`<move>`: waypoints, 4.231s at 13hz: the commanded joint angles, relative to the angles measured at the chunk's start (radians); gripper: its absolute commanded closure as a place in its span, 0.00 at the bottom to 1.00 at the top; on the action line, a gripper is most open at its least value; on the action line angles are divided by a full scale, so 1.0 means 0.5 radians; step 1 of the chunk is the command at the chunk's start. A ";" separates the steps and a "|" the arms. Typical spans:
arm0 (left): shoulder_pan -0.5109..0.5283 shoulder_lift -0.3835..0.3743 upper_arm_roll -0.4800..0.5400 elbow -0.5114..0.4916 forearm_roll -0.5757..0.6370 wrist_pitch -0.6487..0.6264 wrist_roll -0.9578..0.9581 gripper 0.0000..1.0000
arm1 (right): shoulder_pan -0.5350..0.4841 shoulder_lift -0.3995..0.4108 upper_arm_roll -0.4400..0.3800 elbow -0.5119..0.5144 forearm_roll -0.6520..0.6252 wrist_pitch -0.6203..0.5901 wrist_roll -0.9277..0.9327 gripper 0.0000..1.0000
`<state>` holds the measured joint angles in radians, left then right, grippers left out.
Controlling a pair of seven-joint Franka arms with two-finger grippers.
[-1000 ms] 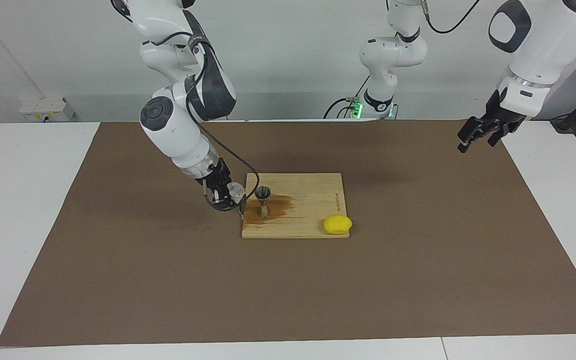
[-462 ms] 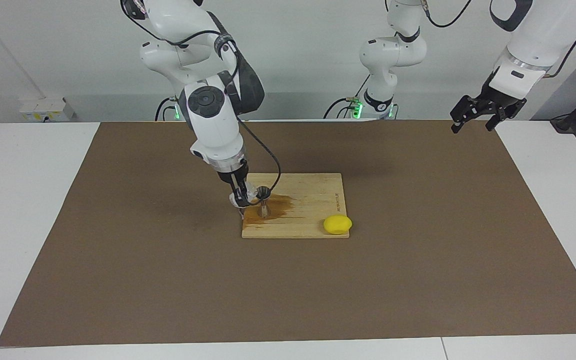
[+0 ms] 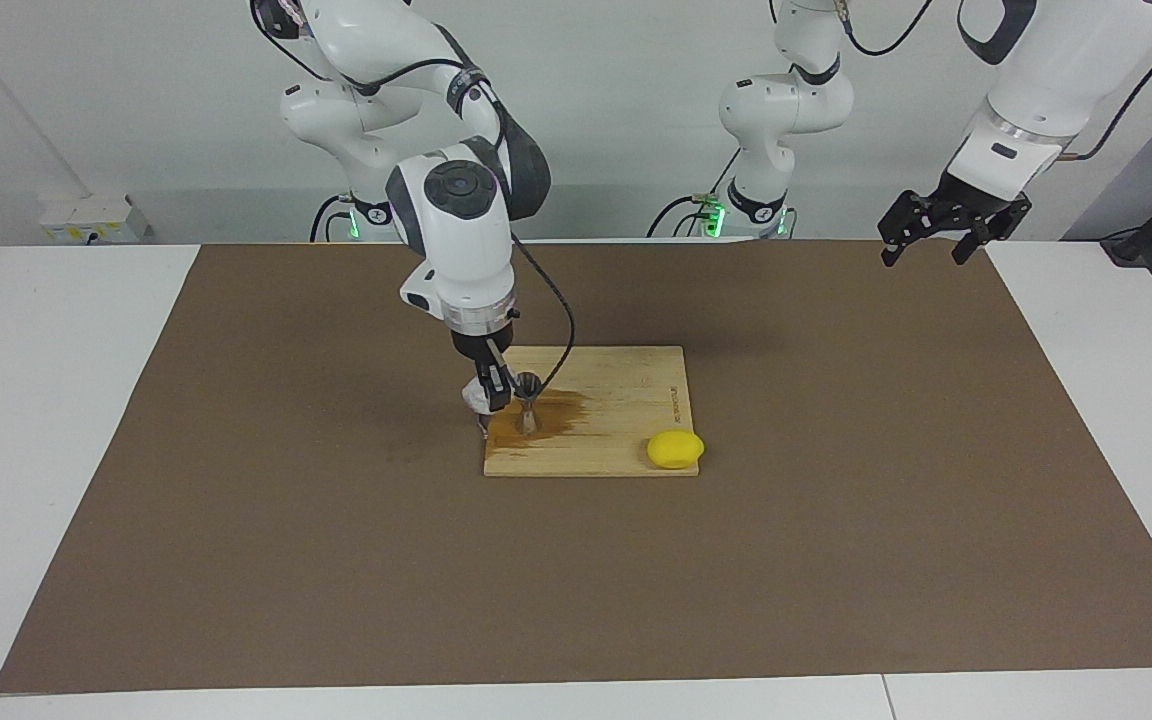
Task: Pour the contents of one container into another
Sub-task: 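Lift the glass with the right gripper and carry it over the cup, then tilt the clear glass over the metal cup with the right gripper, then carry the glass back off the board with the right gripper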
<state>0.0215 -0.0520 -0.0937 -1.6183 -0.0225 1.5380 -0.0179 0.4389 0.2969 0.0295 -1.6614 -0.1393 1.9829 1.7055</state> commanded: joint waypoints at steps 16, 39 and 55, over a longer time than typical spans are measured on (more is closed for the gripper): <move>0.037 -0.022 0.013 0.000 -0.013 -0.039 -0.004 0.00 | 0.064 0.011 0.011 0.101 -0.026 -0.106 0.019 1.00; 0.034 -0.022 0.013 -0.003 -0.013 -0.045 -0.004 0.00 | -0.905 -0.060 0.011 -0.411 1.518 0.115 -0.707 1.00; 0.034 -0.022 0.013 -0.003 -0.013 -0.045 -0.004 0.00 | -1.191 0.158 0.008 -0.616 1.822 0.108 -1.340 0.36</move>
<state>0.0322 -0.0524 -0.0838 -1.6172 -0.0246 1.5316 -0.0193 -0.1477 0.4016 0.0279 -1.9374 0.7400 2.0229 1.0671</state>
